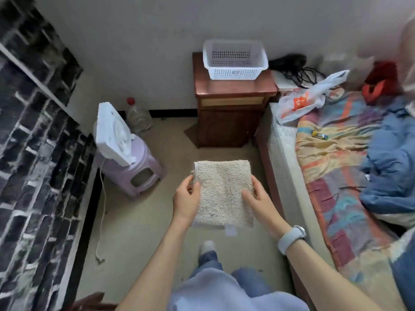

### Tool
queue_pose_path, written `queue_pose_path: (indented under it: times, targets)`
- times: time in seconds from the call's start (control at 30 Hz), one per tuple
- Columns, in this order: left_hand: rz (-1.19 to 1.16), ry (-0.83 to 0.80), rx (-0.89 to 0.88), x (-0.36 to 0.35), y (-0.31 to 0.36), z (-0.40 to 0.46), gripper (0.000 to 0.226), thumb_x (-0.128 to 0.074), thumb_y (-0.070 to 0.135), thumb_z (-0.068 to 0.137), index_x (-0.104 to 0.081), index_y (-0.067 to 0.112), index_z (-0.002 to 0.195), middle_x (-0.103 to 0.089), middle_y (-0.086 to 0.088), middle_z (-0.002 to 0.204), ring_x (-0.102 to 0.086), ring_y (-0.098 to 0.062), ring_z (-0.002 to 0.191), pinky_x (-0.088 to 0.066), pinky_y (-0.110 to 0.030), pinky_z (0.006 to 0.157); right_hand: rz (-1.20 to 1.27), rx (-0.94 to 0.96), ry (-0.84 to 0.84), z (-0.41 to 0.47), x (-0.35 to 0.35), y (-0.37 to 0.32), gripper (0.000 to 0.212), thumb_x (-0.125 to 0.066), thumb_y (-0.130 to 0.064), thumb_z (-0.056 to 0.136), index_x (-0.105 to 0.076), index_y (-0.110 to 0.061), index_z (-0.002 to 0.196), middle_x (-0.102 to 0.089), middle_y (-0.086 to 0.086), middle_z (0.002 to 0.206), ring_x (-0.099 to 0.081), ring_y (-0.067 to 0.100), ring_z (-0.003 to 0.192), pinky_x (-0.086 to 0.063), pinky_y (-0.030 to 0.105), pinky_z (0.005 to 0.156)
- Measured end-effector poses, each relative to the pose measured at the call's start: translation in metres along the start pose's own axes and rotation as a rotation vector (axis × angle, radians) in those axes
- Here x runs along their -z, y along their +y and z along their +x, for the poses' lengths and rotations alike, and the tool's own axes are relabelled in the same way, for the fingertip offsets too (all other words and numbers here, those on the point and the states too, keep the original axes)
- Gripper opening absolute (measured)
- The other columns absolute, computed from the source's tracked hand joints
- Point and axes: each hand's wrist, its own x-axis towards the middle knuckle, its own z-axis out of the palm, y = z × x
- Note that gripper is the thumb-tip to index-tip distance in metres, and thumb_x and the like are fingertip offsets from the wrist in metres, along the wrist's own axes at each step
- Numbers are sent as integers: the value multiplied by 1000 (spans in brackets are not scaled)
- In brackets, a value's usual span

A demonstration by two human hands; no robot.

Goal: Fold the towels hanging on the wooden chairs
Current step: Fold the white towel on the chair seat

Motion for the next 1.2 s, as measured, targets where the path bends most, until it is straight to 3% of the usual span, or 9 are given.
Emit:
queue_pose_path:
  times: [0.13, 0.23, 0.53, 0.67, 0.7, 0.8, 0.87, 1.03, 1.2]
  targets:
    - [26, -74, -41, -23, 51, 80, 39, -50, 22, 92, -50, 11, 129, -62, -3, 116, -54, -9, 98, -40, -22, 83, 2, 9, 84, 75, 24, -36, 49, -45, -11, 94, -31, -19, 140, -48, -10, 128, -50, -1, 109, -38, 8, 86]
    - [56, -105, -61, -45, 80, 139, 40, -50, 24, 92, -50, 13, 130, -62, -2, 115, -53, -8, 97, -39, -21, 81, 60, -11, 123, 134, 42, -53, 47, -44, -10, 94, -35, -23, 137, -53, -9, 122, -53, -3, 104, -42, 16, 87]
    - [3, -90, -21, -126, 176, 342, 41, -48, 25, 93, -47, 14, 133, -58, 13, 89, -55, -3, 84, -42, -20, 72, 74, -13, 94, 366, 108, -115, 49, -45, -11, 93, -34, -20, 140, -51, -1, 132, -50, 14, 119, -41, 39, 103]
    - [-43, -68, 13, -156, 225, 432, 42, -45, 28, 95, -43, 15, 135, -60, 13, 96, -53, 3, 82, -46, -9, 71, 77, 9, 71, 469, 134, -154, 47, -45, -12, 92, -36, -24, 136, -53, -8, 124, -52, 6, 112, -44, 28, 94]
    - [-47, -59, 19, -163, 235, 453, 42, -44, 29, 95, -42, 16, 136, -61, 10, 101, -55, 0, 87, -48, -10, 77, 68, 17, 68, 492, 139, -162, 47, -45, -11, 92, -36, -25, 136, -52, -11, 121, -51, 1, 109, -43, 23, 91]
    - [-54, -17, 63, -179, 256, 511, 41, -41, 28, 97, -41, 17, 136, -53, -3, 131, -50, -16, 118, -41, -38, 103, 47, 20, 51, 558, 146, -182, 49, -43, -11, 93, -31, -25, 139, -47, -16, 122, -48, -4, 108, -39, 23, 95]
    - [-69, 6, 75, -189, 262, 547, 40, -40, 24, 97, -41, 16, 136, -48, -4, 138, -44, -18, 126, -36, -39, 107, 37, 16, 61, 598, 146, -186, 50, -43, -11, 93, -29, -22, 140, -45, -9, 131, -46, 6, 118, -38, 31, 102]
    - [-34, 41, 107, -217, 252, 620, 40, -36, 18, 98, -38, 13, 138, -44, -4, 141, -41, -17, 128, -32, -24, 101, 52, -75, 53, 673, 140, -167, 52, -42, -11, 95, -25, -21, 143, -36, 1, 146, -39, 15, 130, -34, 39, 110]
    - [61, 18, 169, -239, 229, 656, 41, -31, 18, 99, -34, 13, 140, -41, -5, 143, -38, -20, 131, -28, -22, 98, 28, -165, 39, 719, 128, -131, 53, -40, -11, 96, -21, -19, 145, -31, 2, 149, -34, 18, 134, -30, 32, 109]
